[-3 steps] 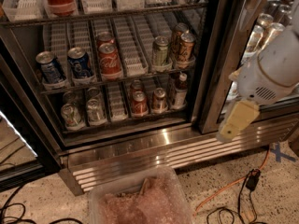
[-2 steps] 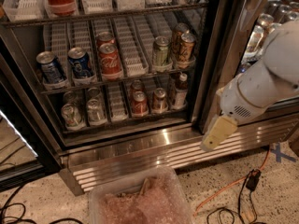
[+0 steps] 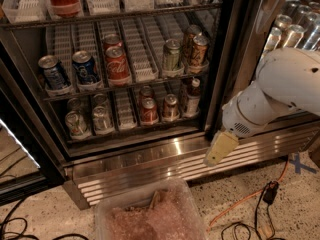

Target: Pick coke can from bottom shelf of fridge

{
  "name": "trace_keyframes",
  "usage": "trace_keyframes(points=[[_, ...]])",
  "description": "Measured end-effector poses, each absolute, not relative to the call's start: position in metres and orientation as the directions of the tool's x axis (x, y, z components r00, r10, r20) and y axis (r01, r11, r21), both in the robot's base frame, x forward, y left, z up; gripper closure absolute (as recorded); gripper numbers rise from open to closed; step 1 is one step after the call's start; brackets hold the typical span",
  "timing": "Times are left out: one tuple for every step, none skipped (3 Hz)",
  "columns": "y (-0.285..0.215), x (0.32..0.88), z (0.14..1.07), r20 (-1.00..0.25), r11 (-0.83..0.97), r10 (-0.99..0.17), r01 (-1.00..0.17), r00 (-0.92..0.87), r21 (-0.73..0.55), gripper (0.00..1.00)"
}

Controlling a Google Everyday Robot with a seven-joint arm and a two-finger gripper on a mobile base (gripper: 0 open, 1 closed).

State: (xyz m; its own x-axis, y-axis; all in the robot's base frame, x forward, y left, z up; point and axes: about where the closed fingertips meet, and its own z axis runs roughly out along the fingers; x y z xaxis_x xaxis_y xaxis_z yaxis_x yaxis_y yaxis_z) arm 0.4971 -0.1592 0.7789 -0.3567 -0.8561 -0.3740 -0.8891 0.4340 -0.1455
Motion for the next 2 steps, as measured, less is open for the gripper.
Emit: trace_keyframes(points=[[-0.152,0.501,0.759,-0.376,0.423,-0.856,-0.898,-0.355,-0.117,0.00],[-0.145,0.509,0.699,-0.345,0.449,-0.846,-0.892,-0.406,-0.054,0.00]])
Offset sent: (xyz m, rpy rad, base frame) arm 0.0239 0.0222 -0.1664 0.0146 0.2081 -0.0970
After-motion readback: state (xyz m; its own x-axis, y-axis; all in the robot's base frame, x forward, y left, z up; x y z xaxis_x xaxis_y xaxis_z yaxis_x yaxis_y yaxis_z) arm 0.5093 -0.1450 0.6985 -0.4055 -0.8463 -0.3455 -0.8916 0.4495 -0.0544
